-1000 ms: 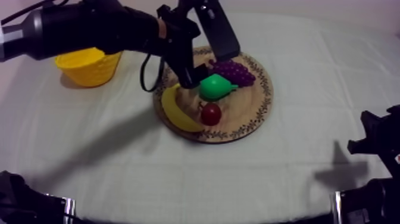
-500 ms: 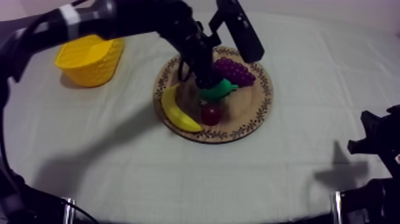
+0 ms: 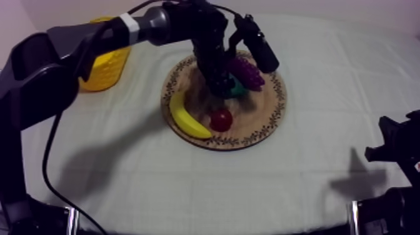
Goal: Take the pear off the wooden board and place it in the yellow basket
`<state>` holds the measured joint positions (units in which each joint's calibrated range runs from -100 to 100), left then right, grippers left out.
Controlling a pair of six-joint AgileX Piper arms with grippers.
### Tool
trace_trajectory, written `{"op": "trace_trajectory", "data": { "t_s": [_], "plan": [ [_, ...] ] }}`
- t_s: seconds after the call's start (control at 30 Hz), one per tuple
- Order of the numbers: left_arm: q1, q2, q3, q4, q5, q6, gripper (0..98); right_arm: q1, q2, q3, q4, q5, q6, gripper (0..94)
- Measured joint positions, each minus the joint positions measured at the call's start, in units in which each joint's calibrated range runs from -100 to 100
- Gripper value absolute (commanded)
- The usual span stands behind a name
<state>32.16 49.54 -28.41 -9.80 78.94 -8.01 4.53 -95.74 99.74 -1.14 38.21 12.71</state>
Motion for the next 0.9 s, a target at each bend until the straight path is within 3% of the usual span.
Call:
{"op": "trace_trajectory", "data": {
  "t_s": [0.2, 0.5, 0.67, 0.9],
  "plan": [
    [0.7, 3.8, -3.4, -1.24, 3.5, 0.9, 63.3, 0.0, 0.0, 0.0, 0.0, 0.0, 0.0, 0.3],
    [1.8, 4.7, -4.2, -4.61, 4.3, 4.7, 48.7, 0.0, 0.0, 0.0, 0.0, 0.0, 0.0, 0.3],
    [2.0, 0.7, -1.1, -6.77, 4.2, 7.5, 46.7, 0.0, 0.0, 0.0, 0.0, 0.0, 0.0, 0.3],
    [0.9, -10.9, 8.4, -11.64, 6.0, 10.6, 47.4, 0.0, 0.0, 0.0, 0.0, 0.0, 0.0, 0.3]
  ]
}}
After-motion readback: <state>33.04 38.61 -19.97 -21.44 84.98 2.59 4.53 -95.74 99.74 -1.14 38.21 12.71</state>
